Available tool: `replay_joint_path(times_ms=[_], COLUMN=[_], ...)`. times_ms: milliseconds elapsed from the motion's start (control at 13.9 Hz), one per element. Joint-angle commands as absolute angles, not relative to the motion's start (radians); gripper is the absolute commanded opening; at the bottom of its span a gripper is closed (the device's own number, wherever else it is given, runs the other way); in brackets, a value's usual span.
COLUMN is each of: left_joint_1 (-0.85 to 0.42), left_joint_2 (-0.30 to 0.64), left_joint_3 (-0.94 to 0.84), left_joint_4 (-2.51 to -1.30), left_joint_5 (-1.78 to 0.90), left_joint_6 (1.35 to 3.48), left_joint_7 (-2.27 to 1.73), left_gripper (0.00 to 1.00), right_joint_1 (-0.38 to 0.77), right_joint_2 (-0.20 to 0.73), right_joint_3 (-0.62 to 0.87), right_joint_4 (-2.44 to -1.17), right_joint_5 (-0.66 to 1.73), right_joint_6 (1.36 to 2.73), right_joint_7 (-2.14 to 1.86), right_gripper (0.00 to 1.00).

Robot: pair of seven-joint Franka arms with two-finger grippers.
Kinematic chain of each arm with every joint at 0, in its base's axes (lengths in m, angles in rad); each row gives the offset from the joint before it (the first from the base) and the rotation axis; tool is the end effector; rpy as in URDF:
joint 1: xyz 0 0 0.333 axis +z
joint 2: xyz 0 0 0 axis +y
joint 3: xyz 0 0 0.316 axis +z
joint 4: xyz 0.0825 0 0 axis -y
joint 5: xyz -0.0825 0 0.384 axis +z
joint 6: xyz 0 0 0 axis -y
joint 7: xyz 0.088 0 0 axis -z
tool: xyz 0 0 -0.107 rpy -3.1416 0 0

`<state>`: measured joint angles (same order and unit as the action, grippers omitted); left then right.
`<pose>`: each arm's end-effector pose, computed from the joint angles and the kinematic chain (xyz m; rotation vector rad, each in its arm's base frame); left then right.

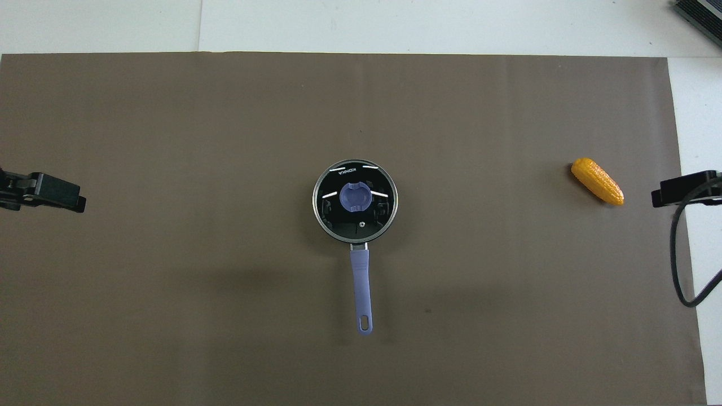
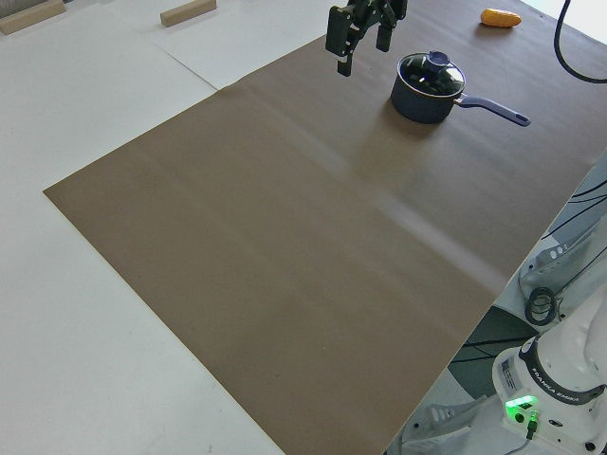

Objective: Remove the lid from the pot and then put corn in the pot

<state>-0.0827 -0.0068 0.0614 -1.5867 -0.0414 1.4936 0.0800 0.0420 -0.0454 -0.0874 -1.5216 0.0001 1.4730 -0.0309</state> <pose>0.5433 -0.0162 0.6145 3.0904 -0.1589 -0.1317 0.5297 -0.0253 0.6634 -3.1373 0.0226 0.0050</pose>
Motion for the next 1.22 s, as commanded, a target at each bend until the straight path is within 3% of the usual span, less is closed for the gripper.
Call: replay_joint_path(times_ms=[0,1148], left_joint_1=[-0.075,-0.107], left_joint_2=[-0.040,-0.046], left_joint_3=[0.054,0.040], left_joint_4=[-1.615,-1.620], left_joint_5=[-0.026,-0.035], left_joint_6=[1.493,1.500], left_joint_7=[0.087,0.068], left_gripper=[1.00,1.00], right_joint_1=[0.038,0.038], right_joint_2=[-0.066,-0.066], right_joint_3=[-0.086,-0.086], right_joint_4=[-1.540,-1.540], right_joint_5=[0.002,0.003], right_joint_6=[1.476,1.476], right_joint_7=[-0.055,-0.055], right_gripper=[1.00,1.00])
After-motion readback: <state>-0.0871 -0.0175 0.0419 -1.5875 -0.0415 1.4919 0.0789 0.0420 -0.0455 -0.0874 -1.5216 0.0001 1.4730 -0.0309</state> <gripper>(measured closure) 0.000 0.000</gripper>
